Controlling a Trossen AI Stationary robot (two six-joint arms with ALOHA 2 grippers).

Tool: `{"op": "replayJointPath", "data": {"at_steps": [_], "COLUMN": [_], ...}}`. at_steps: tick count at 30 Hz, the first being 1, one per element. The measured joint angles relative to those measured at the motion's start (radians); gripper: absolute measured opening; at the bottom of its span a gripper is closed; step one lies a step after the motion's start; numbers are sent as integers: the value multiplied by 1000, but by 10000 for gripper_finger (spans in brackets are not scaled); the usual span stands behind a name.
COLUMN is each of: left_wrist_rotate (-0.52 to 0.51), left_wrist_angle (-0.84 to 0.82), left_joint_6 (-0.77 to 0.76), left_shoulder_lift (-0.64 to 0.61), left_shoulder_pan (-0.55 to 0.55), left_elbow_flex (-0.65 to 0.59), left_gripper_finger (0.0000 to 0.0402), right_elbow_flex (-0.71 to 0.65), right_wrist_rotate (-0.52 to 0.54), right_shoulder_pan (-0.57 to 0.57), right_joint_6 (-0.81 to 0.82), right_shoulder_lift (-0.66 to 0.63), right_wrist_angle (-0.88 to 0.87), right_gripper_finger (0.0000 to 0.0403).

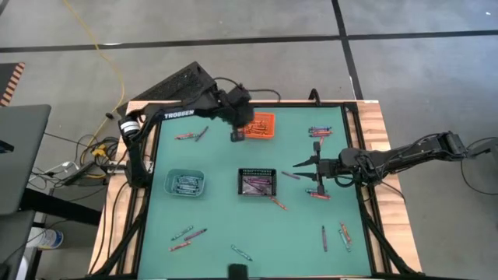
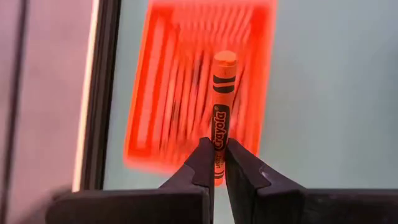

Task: Sort crayons
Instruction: Put the orange crayon into the orange bin, then put the violet crayon into the black bin

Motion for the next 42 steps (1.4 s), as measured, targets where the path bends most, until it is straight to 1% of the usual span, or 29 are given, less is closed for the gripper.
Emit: {"op": "replayJointPath", "data": {"at_steps": [2, 5, 9, 12, 17, 20, 26, 27, 29, 31, 33, 34, 36, 38, 40, 42], "left_wrist_rotate": [-7, -7, -13, -22, -39, -46, -121, -148, -223, -301, -340, -339, -280, -214, -177, -169], "left_wrist_angle": [72, 142, 175, 174, 179, 173, 170, 166, 88, -37, -161, -219, -286, -313, -301, -264], "left_joint_6": [26, 36, 10, 8, -9, -20, -20, -19, -17, -14, -38, -61, -110, -164, -214, -251], "left_shoulder_lift": [10, 40, 76, 76, 76, 76, 72, 70, 65, 59, 38, 24, -18, -74, -148, -231], "left_shoulder_pan": [-30, -46, -46, -46, -43, -35, -35, -36, -45, -55, -61, -61, -59, -47, -39, -42], "left_elbow_flex": [0, 0, -2, -2, -2, -2, -3, -2, 27, 82, 132, 145, 146, 112, 57, -21], "left_gripper_finger": [7, 7, 7, 11, 34, 49, 86, 93, 103, 109, 110, 110, 108, 104, 98, 91], "right_elbow_flex": [0, 0, 0, 0, 0, 0, 0, 0, 0, 17, 75, 115, 196, 259, 294, 311], "right_wrist_rotate": [0, 1, 10, 68, 203, 217, 218, 227, 268, 297, 287, 284, 290, 295, 294, 288], "right_shoulder_pan": [0, 0, -1, -2, -2, -4, -9, -12, -28, -66, -122, -153, -215, -277, -337, -385], "right_joint_6": [1, 21, 23, 23, 27, 50, 67, 74, 100, 117, 153, 180, 230, 259, 259, 261], "right_shoulder_lift": [0, 0, 0, 0, 0, 0, 0, 0, 0, 0, 0, 1, 10, 29, 34, 42], "right_wrist_angle": [0, -6, -16, -33, -65, -64, -96, -108, -134, -201, -355, -451, -623, -724, -766, -763], "right_gripper_finger": [111, 111, 111, 111, 111, 111, 111, 111, 111, 111, 111, 111, 111, 111, 111, 111]}}
